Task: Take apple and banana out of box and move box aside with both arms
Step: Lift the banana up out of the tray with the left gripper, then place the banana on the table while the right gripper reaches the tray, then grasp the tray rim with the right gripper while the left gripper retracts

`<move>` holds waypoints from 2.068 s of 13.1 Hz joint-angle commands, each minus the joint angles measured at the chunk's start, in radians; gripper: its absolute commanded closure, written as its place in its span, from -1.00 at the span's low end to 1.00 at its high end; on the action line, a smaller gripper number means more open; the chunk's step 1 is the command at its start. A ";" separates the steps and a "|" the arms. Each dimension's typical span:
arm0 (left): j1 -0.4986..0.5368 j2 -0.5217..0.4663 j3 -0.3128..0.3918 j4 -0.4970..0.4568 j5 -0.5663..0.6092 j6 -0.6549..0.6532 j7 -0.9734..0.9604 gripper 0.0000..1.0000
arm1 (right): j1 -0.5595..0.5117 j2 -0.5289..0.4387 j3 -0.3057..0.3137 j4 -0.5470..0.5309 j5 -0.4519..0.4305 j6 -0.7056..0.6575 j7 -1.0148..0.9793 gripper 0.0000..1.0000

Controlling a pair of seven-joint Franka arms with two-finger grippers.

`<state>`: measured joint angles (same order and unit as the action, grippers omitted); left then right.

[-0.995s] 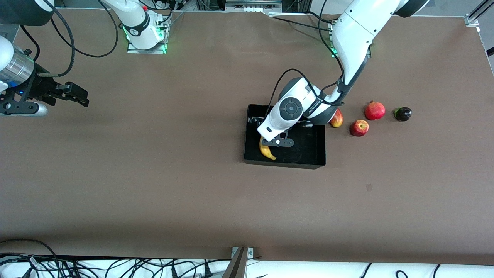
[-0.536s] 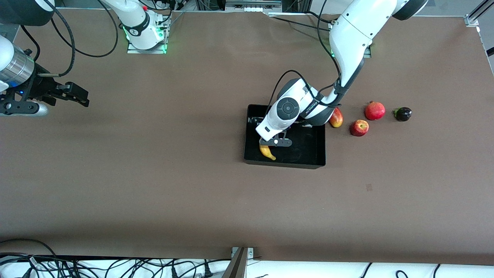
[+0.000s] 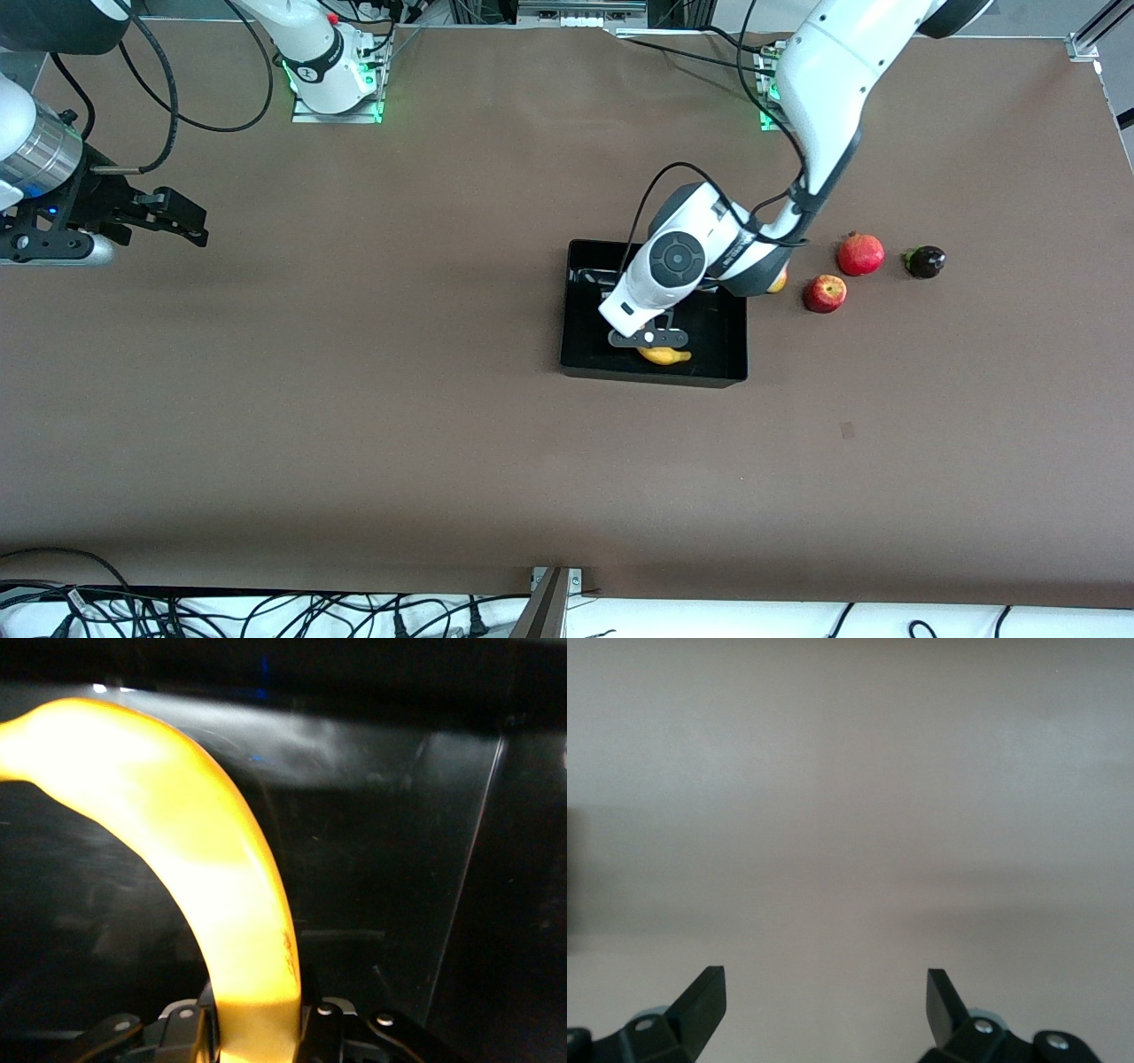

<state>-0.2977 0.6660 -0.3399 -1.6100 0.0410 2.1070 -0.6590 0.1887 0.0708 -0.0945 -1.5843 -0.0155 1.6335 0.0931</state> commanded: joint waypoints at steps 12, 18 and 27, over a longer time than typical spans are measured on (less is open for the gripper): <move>0.544 -0.010 0.016 0.213 0.227 -0.382 1.034 1.00 | 0.167 0.108 0.016 0.027 0.058 0.009 0.156 -1.00; 0.695 0.092 0.018 0.095 0.275 -0.109 1.308 1.00 | 0.368 0.231 0.016 0.027 0.106 0.192 0.472 -1.00; 0.698 -0.004 -0.019 0.096 0.253 -0.155 1.288 -1.00 | 0.633 0.546 0.013 0.104 0.097 0.535 0.875 -1.00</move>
<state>0.3959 0.7502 -0.3293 -1.5033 0.2924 2.0046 0.6324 0.7850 0.5424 -0.0658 -1.5510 0.0779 2.1504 0.9157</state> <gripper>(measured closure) 0.031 0.000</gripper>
